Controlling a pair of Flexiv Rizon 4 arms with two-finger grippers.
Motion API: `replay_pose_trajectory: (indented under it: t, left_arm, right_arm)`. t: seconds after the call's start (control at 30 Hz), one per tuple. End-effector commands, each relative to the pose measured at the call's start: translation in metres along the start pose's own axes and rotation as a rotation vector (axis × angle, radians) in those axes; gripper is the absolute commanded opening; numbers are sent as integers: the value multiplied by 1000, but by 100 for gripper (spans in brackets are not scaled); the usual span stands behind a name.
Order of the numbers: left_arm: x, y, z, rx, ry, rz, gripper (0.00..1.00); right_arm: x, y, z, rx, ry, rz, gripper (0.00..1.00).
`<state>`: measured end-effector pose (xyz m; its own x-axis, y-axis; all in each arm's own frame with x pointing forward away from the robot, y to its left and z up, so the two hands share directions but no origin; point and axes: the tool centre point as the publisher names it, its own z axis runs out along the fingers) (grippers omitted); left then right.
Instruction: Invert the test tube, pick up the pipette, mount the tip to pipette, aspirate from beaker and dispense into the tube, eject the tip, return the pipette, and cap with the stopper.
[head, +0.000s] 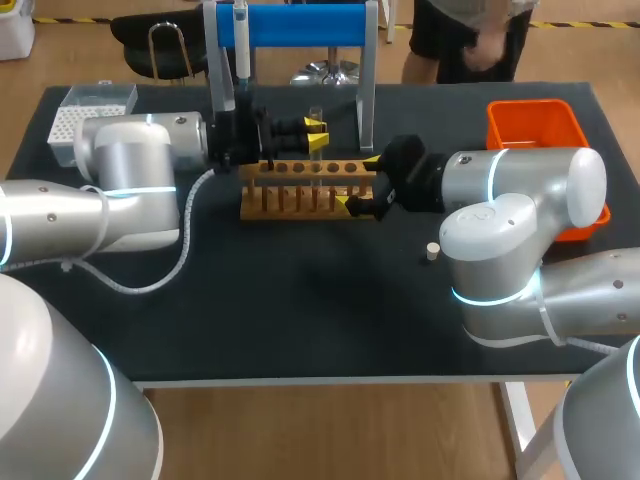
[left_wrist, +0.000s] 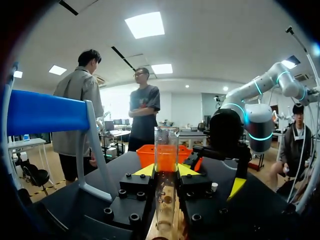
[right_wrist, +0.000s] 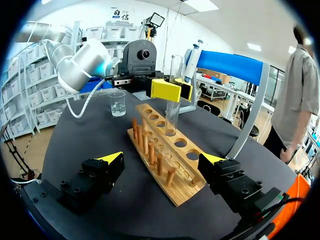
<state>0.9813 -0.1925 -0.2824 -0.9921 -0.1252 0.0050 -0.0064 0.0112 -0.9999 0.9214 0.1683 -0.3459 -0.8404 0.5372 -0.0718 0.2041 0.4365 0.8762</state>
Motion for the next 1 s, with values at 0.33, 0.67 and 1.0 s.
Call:
replay_pose_trajectory:
  t: [0.33, 0.67, 1.0]
  left_arm:
    - [1, -4, -2, -17, -1, -8, 100]
    - [10, -28, -28, -102, -31, -4, 100]
    - [25, -54, -101, -258, -154, -50, 100]
  right_arm:
    - [0, 0, 0, 3, -1, 0, 100]
    - [0, 0, 0, 3, -1, 0, 100]
    - [0, 0, 0, 3, -1, 0, 100]
